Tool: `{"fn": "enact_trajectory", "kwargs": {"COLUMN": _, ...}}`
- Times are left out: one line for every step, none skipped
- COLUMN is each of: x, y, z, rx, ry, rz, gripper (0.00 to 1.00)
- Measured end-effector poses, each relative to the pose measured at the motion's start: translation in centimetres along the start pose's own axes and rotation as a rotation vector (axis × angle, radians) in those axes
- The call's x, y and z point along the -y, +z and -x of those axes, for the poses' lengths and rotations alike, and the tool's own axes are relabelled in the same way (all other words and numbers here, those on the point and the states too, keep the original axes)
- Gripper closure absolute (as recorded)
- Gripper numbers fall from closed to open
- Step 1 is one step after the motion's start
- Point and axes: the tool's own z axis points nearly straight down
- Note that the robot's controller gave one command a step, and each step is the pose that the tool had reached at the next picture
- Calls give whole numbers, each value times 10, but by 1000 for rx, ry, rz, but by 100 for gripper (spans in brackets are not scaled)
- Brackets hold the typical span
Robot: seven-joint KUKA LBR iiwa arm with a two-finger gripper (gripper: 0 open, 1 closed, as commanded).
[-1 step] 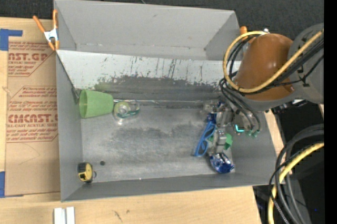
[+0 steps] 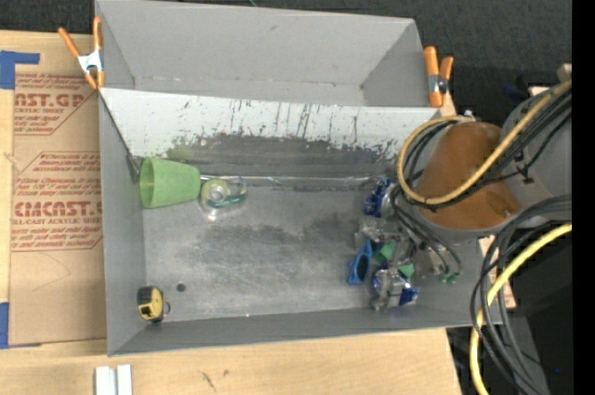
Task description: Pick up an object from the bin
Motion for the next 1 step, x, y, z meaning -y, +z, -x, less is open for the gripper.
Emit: {"fn": "enact_trajectory", "kwargs": {"x": -1, "y": -4, "z": 2, "rx": 5, "ry": -2, "rz": -1, "gripper": 100}}
